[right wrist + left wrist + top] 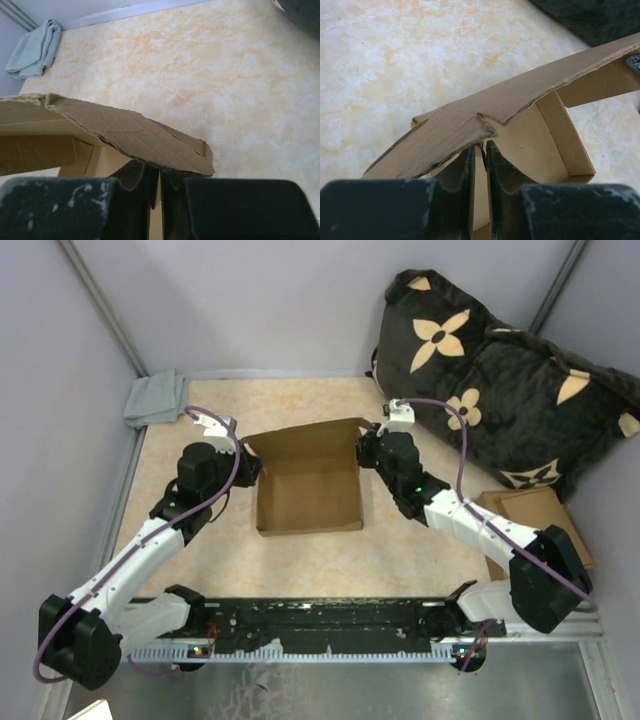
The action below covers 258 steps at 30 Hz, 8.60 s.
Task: Fold the paper box
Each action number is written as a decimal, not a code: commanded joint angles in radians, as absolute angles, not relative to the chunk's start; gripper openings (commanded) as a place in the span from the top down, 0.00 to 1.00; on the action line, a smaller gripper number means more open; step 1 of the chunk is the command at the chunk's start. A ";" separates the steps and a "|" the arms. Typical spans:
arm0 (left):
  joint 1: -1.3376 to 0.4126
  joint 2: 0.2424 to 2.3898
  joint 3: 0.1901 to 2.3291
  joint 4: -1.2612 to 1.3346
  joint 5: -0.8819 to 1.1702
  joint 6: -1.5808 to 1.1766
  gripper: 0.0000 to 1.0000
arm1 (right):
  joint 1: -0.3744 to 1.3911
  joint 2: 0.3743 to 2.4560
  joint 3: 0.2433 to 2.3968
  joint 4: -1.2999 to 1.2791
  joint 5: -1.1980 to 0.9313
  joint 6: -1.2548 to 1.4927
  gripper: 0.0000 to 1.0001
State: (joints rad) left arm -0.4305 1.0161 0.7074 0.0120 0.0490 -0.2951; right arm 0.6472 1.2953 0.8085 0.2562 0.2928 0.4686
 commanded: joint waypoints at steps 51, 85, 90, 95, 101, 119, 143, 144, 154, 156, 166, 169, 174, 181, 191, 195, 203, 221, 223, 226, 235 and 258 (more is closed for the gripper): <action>-0.465 0.407 0.725 -0.603 0.088 -0.619 0.59 | 0.703 0.370 0.543 -0.495 0.188 0.660 0.48; -0.469 1.317 0.678 -0.067 0.072 -0.515 0.50 | 0.403 1.467 0.726 0.215 -0.351 0.474 0.36; -0.469 1.367 0.724 -0.017 0.053 -0.499 0.50 | 0.403 1.527 0.767 0.212 -0.361 0.491 0.47; -0.467 1.457 0.821 0.002 0.028 -0.451 0.50 | 0.404 1.547 0.825 0.168 -0.297 0.496 0.49; -0.465 1.504 0.937 -0.092 -0.062 -0.418 0.48 | 0.403 1.505 0.896 0.032 -0.139 0.478 0.35; -0.465 1.103 0.539 0.187 0.065 -0.534 0.17 | 0.412 1.055 0.689 -0.128 -0.158 0.541 0.21; -0.571 1.226 0.655 -0.100 -0.148 -0.392 0.25 | 0.546 1.186 0.702 -0.236 0.003 0.524 0.01; -0.573 1.231 0.656 -0.095 -0.145 -0.390 0.25 | 0.549 1.190 0.702 -0.230 -0.001 0.521 0.02; -0.585 1.250 0.653 -0.089 -0.114 -0.378 0.26 | 0.564 1.247 0.706 -0.191 -0.042 0.492 0.04; -0.587 1.249 0.646 -0.084 -0.109 -0.378 0.26 | 0.572 1.256 0.705 -0.185 -0.043 0.487 0.04; -0.589 1.245 0.637 -0.088 -0.041 -0.374 0.31 | 0.607 1.250 0.704 -0.183 -0.042 0.461 0.08; -0.589 1.232 0.637 -0.101 -0.031 -0.383 0.31 | 0.614 1.239 0.706 -0.193 -0.039 0.457 0.08; -0.591 1.200 0.637 -0.108 0.021 -0.385 0.32 | 0.619 1.230 0.704 -0.195 -0.060 0.456 0.09; -0.591 1.144 0.655 -0.155 0.058 -0.396 0.34 | 0.630 1.204 0.716 -0.218 -0.075 0.466 0.11; -0.591 1.148 0.650 -0.188 0.001 -0.404 0.32 | 0.631 1.194 0.733 -0.246 -0.043 0.461 0.11; -0.591 1.170 0.643 -0.191 -0.111 -0.406 0.24 | 0.631 1.223 0.752 -0.267 0.025 0.457 0.08; -0.591 1.239 0.661 -0.152 -0.106 -0.408 0.23 | 0.630 1.288 0.756 -0.239 0.021 0.475 0.09; -0.591 1.263 0.641 -0.079 -0.047 -0.361 0.26 | 0.632 1.285 0.720 -0.169 -0.080 0.458 0.11; -0.591 1.287 0.660 -0.092 0.007 -0.359 0.28 | 0.632 1.284 0.724 -0.167 -0.104 0.461 0.11; -0.592 1.301 0.676 -0.115 0.066 -0.358 0.32 | 0.633 1.275 0.726 -0.166 -0.130 0.465 0.13; -0.594 1.221 0.673 -0.181 0.101 -0.383 0.40 | 0.632 1.251 0.727 -0.211 -0.130 0.466 0.28; -0.594 1.182 0.758 -0.380 0.086 -0.414 0.41 | 0.632 1.208 0.827 -0.436 -0.121 0.497 0.31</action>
